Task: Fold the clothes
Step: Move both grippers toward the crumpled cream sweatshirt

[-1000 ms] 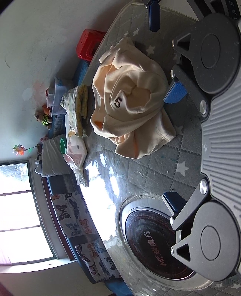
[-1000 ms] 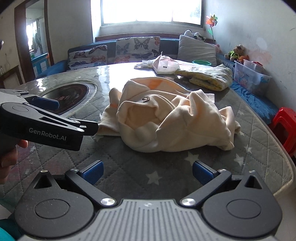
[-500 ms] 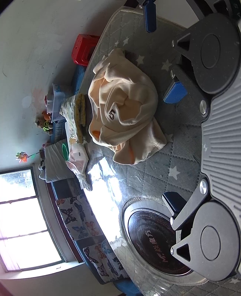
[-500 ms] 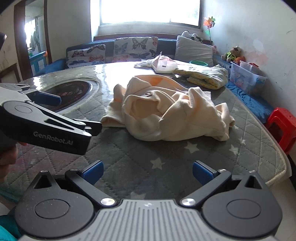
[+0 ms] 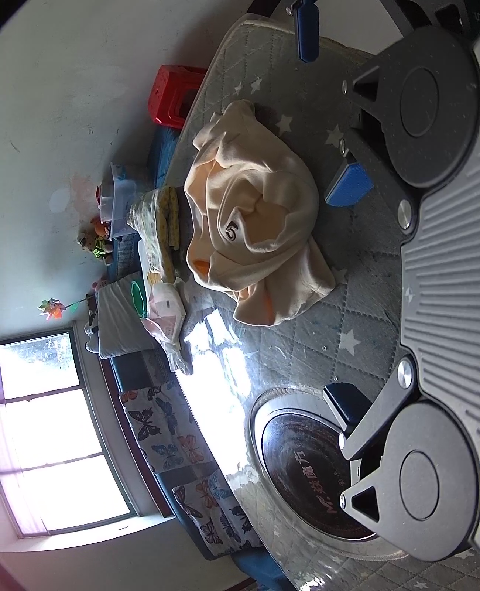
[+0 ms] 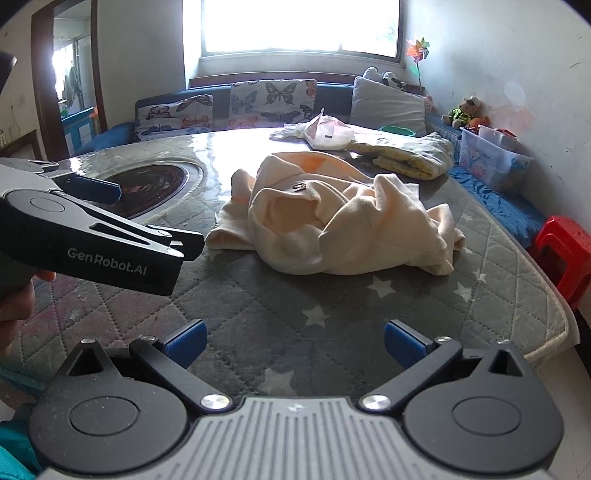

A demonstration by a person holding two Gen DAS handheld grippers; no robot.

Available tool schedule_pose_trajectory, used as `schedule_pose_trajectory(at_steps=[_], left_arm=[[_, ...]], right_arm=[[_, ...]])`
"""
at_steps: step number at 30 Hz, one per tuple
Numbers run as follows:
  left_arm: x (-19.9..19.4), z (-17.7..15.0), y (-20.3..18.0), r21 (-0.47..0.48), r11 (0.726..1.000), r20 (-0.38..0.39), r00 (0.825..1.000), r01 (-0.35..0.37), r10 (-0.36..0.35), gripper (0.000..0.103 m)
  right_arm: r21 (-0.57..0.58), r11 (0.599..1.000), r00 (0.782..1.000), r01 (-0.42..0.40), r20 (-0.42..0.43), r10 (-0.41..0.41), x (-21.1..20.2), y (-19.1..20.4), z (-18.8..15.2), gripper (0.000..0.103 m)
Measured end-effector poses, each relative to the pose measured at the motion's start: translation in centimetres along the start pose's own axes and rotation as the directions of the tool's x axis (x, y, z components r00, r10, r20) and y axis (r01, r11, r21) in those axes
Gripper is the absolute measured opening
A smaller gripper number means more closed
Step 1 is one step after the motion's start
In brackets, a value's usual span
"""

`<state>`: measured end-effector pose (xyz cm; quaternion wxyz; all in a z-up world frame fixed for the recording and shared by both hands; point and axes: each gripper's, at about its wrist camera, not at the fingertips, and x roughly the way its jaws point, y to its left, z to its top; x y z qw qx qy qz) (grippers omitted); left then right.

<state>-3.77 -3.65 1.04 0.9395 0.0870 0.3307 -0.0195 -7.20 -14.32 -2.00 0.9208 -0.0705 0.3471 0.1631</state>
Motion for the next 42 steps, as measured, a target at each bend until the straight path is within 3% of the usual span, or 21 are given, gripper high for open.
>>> schedule_pose_trajectory(at_steps=[24, 42], left_arm=[[2.9, 2.3, 1.1, -0.016, 0.999, -0.049, 0.998, 0.050, -0.050, 0.103], [5.0, 3.8, 1.9, -0.026, 0.998, -0.101, 0.993, 0.049, -0.052, 0.103]], right_arm=[[0.000, 1.000, 0.999, 0.014, -0.040, -0.014, 2.4, 0.2, 2.9, 0.103], [0.002, 0.999, 0.998, -0.038, -0.055, 0.038, 4.0, -0.8, 4.5, 0.103]])
